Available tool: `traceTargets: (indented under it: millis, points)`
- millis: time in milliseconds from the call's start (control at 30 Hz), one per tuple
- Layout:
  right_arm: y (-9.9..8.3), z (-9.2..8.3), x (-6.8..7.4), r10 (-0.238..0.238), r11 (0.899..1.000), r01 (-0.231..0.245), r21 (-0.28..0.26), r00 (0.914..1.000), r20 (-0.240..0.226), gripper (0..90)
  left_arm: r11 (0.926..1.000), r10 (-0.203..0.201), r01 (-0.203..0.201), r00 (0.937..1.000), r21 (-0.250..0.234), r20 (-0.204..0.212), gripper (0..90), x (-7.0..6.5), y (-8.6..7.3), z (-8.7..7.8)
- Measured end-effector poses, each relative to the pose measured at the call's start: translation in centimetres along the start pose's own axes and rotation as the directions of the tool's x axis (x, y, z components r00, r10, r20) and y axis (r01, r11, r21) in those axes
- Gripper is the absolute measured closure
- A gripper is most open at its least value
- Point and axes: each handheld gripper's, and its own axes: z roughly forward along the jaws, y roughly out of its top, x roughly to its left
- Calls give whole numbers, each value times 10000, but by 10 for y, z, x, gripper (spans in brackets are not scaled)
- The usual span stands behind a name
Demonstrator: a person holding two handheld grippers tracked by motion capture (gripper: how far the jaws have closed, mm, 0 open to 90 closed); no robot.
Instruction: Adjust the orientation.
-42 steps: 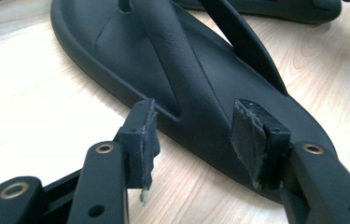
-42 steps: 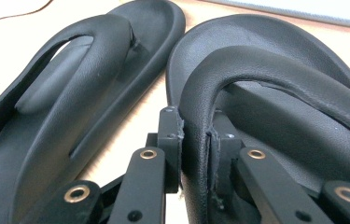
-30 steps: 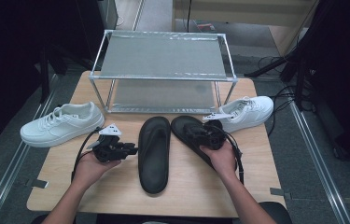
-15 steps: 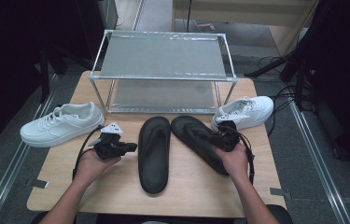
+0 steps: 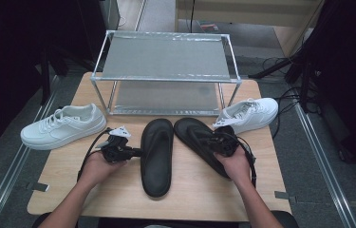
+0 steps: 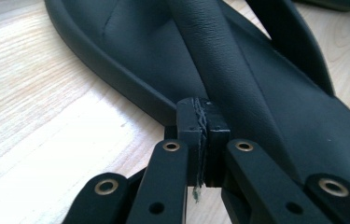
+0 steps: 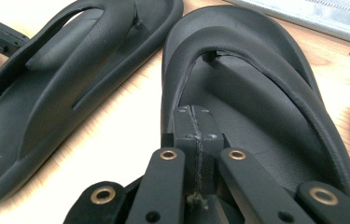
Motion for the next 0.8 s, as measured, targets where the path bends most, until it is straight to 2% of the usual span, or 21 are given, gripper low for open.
traceTargets:
  millis: [100, 200, 267, 367, 433, 533, 733, 800]
  points:
    - [1, 2, 1, -6, 10000, 6, 42, 10000, -8, 900, 9993, 334, -331, 9992, 144, -218, 898, -4, 1, 0]
    - [2, 4, 3, -44, 10000, 45, 17, 9999, -133, 900, 9997, 199, -197, 9997, 111, -138, 899, -3, 1, 0]
    - [2, 6, 5, -43, 10000, 44, 23, 9999, -167, 900, 9996, 251, -249, 9995, 123, -178, 899, -4, 1, 0]
    - [4, 9, 7, -48, 10000, 48, -3, 9999, -165, 900, 9997, 154, -153, 9999, 199, -10, 899, -4, 1, 0]
    - [4, 11, 7, -45, 10000, 45, -14, 9998, -181, 900, 9991, 335, -333, 9994, 255, -98, 899, -8, 1, 0]
    - [6, 13, 7, 123, 9999, -124, -27, 9997, -219, 900, 9986, 419, -424, 9990, 321, 155, 899, -11, 2, 3]
    - [7, 15, 8, 213, 9996, -218, -203, 9995, -244, 900, 9955, 824, -841, 9958, 445, 387, 899, -23, 5, 8]
    - [7, 16, 9, 243, 9994, -248, -221, 9994, -240, 900, 9942, 943, -959, 9950, 492, 337, 899, -26, 5, 9]
